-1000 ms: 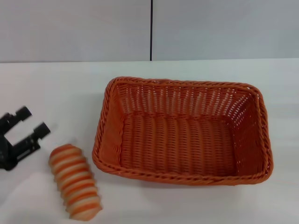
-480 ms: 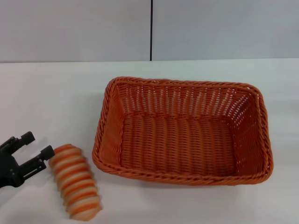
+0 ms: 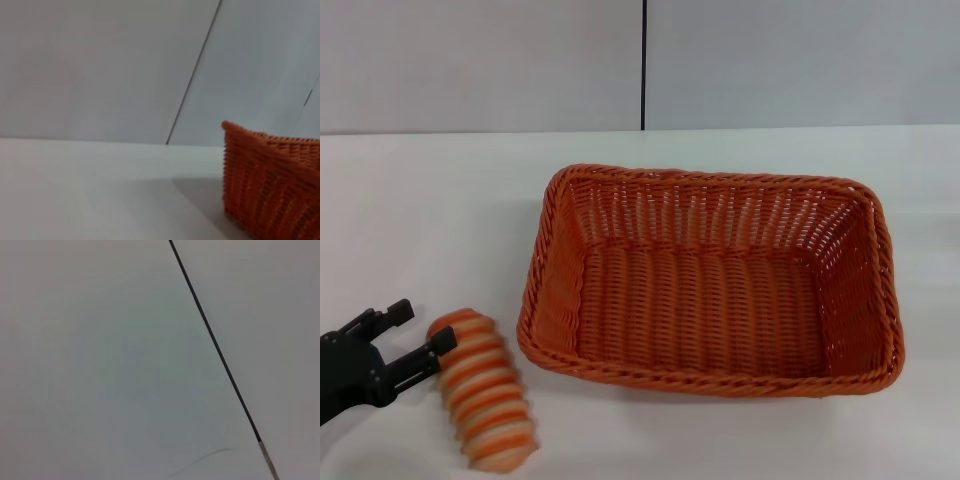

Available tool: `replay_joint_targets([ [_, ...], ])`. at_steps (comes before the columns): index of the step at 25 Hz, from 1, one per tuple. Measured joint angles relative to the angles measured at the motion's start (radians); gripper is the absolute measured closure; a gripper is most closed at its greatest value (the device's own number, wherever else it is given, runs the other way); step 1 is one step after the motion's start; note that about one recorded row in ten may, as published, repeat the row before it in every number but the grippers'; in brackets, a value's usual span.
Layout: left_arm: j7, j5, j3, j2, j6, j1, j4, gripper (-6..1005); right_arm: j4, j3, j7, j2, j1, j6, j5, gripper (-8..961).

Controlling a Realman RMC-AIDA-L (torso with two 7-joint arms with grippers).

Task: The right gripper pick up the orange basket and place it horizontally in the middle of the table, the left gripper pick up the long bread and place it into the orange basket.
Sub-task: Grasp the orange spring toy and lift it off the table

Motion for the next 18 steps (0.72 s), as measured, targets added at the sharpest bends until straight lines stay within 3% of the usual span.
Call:
replay_joint_targets([
  [18,-0.004,0.0,0.045,-0.001,-0.045,-0.004,-0.014,221,0.0,-0.024,-0.001,0.0,0.003,0.003,-0.001,434],
])
